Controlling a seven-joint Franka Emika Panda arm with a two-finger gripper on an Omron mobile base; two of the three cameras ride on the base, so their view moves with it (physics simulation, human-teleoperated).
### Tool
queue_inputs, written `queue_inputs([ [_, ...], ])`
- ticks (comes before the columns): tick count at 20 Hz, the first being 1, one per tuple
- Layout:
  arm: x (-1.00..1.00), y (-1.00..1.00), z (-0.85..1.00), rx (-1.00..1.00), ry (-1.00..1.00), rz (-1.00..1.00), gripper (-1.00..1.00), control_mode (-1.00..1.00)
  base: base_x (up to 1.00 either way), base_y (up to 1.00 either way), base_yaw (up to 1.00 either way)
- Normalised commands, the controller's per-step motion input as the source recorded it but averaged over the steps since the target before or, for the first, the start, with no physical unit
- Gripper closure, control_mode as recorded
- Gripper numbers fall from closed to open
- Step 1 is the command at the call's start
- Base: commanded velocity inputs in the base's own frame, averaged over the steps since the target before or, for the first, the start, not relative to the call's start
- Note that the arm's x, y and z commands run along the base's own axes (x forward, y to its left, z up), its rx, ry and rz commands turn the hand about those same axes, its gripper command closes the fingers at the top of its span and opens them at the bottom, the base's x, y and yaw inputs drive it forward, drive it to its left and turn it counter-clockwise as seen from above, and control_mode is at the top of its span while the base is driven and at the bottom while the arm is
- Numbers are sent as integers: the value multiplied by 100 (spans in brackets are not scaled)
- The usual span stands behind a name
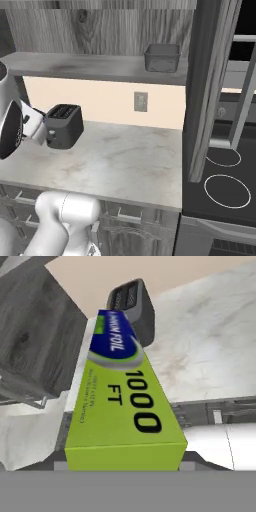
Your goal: Retrieve the tupperware and aluminum foil from the cabinet and place them on the dining counter near the plate with steaks to prepare for storing leftovers.
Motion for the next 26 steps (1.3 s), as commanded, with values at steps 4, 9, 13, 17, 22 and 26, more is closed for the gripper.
queue_inputs([
  [4, -9, -14, 0, -1, 8, -5, 100, 100, -29, -31, -19],
  [9, 0, 0, 0, 0, 0, 0, 100, 100, -96, -12, -26],
  [13, 0, 0, 0, 0, 0, 0, 100, 100, -100, 0, -36],
  [17, 0, 0, 0, 0, 0, 0, 100, 100, -90, -5, -60],
  [22, 0, 0, 0, 0, 0, 0, 100, 100, -37, -19, -81],
  [26, 0, 0, 0, 0, 0, 0, 100, 100, -2, -25, -88],
])
